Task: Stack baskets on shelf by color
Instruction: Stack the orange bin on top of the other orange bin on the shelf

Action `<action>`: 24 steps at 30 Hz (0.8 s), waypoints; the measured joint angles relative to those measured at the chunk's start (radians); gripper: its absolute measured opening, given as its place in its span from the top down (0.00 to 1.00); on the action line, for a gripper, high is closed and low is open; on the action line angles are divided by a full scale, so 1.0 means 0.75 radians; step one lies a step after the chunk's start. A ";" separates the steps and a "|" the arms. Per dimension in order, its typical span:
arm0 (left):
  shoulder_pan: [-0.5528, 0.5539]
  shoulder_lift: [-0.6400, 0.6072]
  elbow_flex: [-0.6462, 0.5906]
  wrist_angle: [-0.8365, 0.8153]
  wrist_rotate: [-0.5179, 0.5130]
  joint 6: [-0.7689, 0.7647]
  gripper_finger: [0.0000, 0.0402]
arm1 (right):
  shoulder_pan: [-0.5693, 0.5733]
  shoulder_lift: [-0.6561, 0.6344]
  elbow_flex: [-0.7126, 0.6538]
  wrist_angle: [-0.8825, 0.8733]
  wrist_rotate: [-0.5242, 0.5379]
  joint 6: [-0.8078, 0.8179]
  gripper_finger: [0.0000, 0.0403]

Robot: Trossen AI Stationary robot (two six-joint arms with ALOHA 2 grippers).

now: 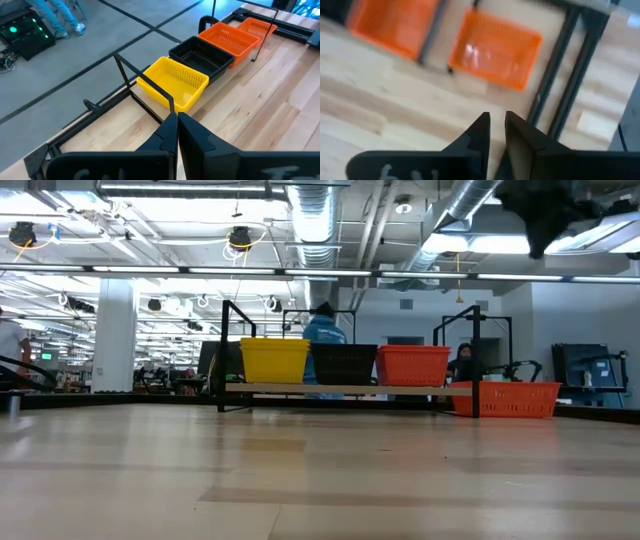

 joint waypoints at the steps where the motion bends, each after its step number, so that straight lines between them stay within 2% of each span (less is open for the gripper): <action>1: 0.000 0.000 0.000 0.001 -0.003 -0.001 1.00 | 0.000 -0.020 -0.053 -0.005 -0.013 0.002 0.79; 6: 0.003 0.000 0.000 0.001 -0.018 -0.010 1.00 | 0.053 -0.081 -0.307 0.006 -0.083 -0.002 0.74; 12: 0.007 -0.001 0.000 0.000 -0.022 -0.042 1.00 | 0.175 -0.073 -0.498 0.113 -0.062 -0.083 0.69; 19: 0.007 0.000 0.000 0.023 -0.022 -0.045 1.00 | 0.271 0.004 -0.585 0.274 0.002 -0.261 0.68; 24: 0.007 0.008 0.000 0.023 -0.022 -0.045 1.00 | 0.291 0.107 -0.585 0.306 0.029 -0.289 0.68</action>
